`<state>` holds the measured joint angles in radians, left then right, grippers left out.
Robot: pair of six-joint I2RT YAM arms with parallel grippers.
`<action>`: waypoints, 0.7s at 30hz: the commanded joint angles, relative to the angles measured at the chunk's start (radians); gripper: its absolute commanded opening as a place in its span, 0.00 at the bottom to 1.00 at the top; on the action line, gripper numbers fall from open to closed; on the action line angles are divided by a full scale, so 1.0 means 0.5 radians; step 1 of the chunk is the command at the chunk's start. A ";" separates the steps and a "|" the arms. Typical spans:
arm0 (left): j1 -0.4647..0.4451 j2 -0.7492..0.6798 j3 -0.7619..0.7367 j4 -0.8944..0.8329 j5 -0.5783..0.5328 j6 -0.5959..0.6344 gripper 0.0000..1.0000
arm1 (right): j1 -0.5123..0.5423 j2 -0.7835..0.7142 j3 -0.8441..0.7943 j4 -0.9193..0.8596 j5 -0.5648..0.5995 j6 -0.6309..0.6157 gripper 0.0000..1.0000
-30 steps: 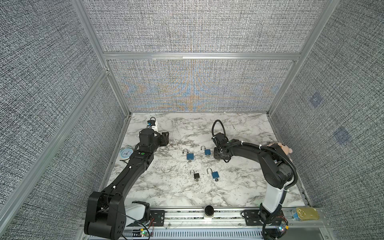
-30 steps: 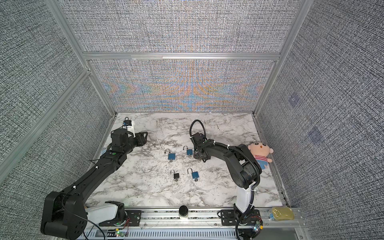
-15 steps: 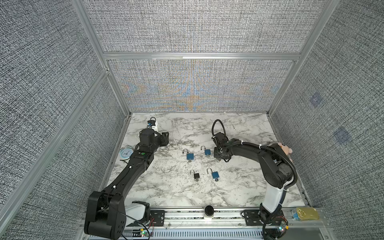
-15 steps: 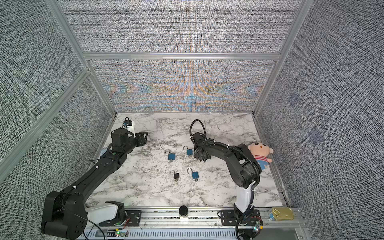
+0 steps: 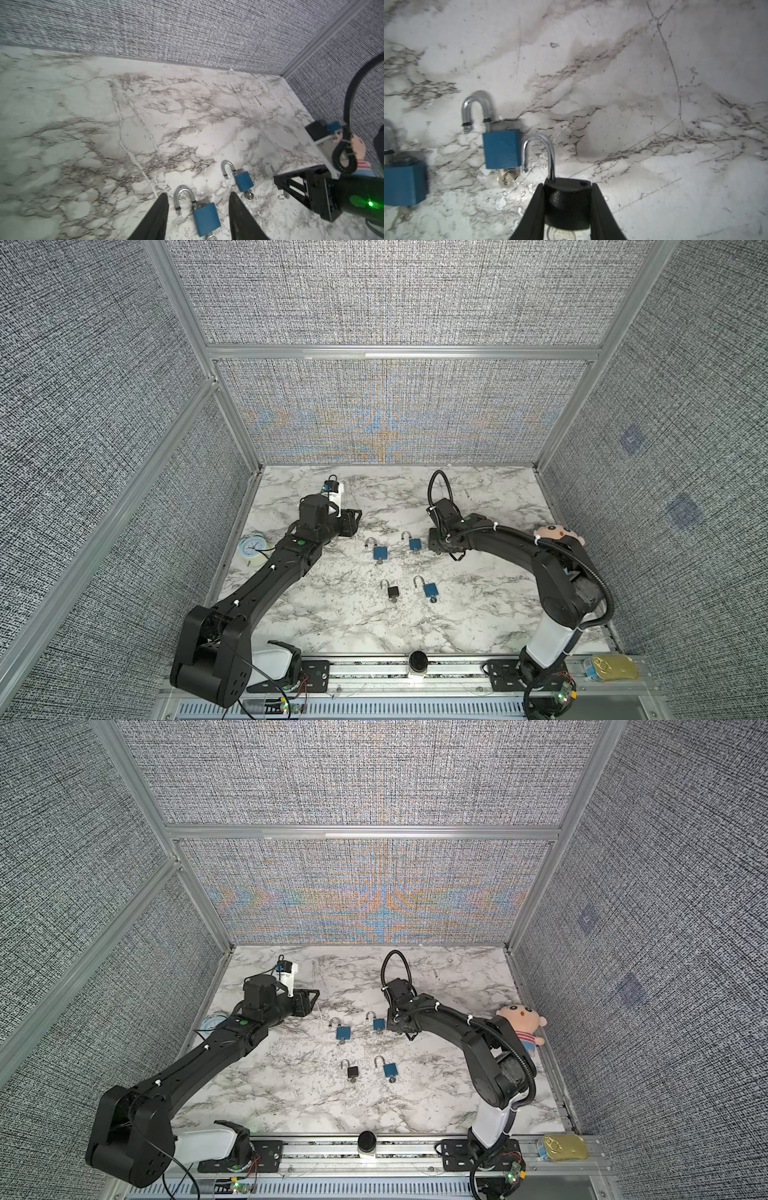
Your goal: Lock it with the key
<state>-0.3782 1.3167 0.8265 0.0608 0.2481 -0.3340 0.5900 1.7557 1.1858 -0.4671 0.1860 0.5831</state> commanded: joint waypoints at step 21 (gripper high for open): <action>-0.376 0.570 0.075 0.850 0.759 -0.381 0.49 | 0.196 -0.340 0.144 -0.135 -0.128 -0.101 0.24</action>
<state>-0.5655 1.5852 0.8619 0.3985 0.5842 -0.4889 0.6842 1.5948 1.2491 -0.5266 0.1253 0.5240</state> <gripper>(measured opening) 0.494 0.281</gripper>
